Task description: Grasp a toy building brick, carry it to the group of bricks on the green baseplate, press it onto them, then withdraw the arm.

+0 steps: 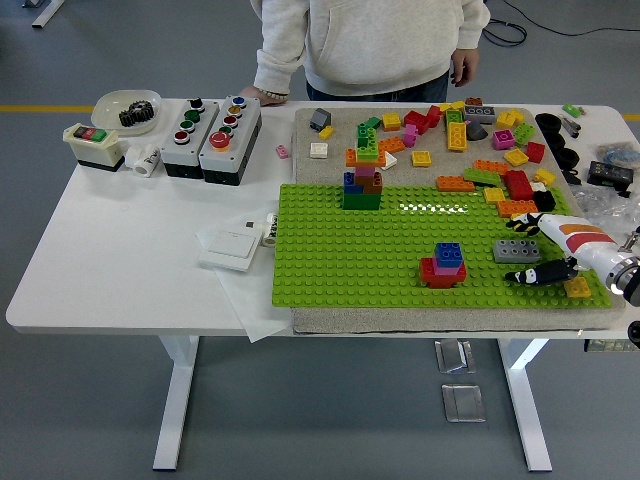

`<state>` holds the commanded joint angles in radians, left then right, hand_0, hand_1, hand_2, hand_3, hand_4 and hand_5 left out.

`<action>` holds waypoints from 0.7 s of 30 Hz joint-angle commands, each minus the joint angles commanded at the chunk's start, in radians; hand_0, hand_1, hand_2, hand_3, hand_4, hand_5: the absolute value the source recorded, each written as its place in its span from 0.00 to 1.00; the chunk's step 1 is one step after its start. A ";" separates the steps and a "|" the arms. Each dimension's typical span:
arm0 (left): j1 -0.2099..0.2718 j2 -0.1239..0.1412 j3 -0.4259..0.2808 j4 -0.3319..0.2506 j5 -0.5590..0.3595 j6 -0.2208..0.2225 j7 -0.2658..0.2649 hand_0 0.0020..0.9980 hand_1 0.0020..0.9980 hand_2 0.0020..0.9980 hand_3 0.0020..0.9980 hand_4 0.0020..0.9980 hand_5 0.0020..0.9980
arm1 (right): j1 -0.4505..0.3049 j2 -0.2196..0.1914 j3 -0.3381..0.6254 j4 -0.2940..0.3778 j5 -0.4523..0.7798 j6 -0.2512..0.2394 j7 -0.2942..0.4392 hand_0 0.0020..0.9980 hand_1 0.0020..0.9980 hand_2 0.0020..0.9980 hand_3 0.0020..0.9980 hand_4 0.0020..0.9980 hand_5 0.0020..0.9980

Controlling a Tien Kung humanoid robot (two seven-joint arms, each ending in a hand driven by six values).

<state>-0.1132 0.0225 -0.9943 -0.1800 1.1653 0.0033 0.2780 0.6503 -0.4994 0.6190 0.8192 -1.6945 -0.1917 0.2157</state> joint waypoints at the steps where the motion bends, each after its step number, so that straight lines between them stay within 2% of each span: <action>1: 0.001 0.000 0.000 0.000 0.001 0.000 0.000 0.78 0.72 0.65 0.56 0.59 0.61 | 0.003 0.003 -0.002 -0.002 -0.007 -0.002 -0.001 0.79 0.70 0.73 0.76 0.95 0.41; 2: 0.001 0.000 0.000 0.000 0.002 0.000 0.000 0.78 0.72 0.65 0.56 0.59 0.61 | 0.004 0.005 -0.003 -0.004 -0.013 -0.004 -0.002 0.77 0.68 0.70 0.65 0.90 0.43; 7: 0.002 0.000 0.002 0.000 0.004 -0.001 0.001 0.78 0.72 0.65 0.56 0.59 0.61 | 0.014 0.016 -0.005 -0.017 -0.035 -0.015 -0.005 0.77 0.68 0.70 0.65 0.90 0.43; 8: 0.002 0.000 0.003 0.000 0.004 -0.001 0.001 0.78 0.72 0.65 0.56 0.59 0.61 | 0.015 0.017 -0.005 -0.019 -0.038 -0.016 -0.006 0.74 0.66 0.68 0.60 0.86 0.45; 13: 0.003 0.001 0.008 0.000 0.000 -0.001 0.001 0.78 0.72 0.65 0.56 0.59 0.61 | 0.018 0.024 -0.005 -0.042 -0.048 -0.026 -0.008 0.74 0.66 0.68 0.60 0.86 0.45; 14: 0.003 0.001 0.008 0.000 0.000 -0.001 0.001 0.78 0.72 0.65 0.56 0.59 0.61 | 0.019 0.025 -0.004 -0.043 -0.049 -0.026 -0.008 0.72 0.65 0.65 0.57 0.84 0.45; 21: 0.001 0.000 0.011 0.000 -0.004 -0.001 0.001 0.78 0.72 0.65 0.56 0.59 0.61 | 0.017 0.029 -0.003 -0.067 -0.048 -0.026 -0.001 0.71 0.64 0.64 0.57 0.85 0.45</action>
<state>-0.1125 0.0228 -0.9837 -0.1800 1.1618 0.0025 0.2791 0.6674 -0.4704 0.6161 0.7526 -1.7423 -0.2177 0.2150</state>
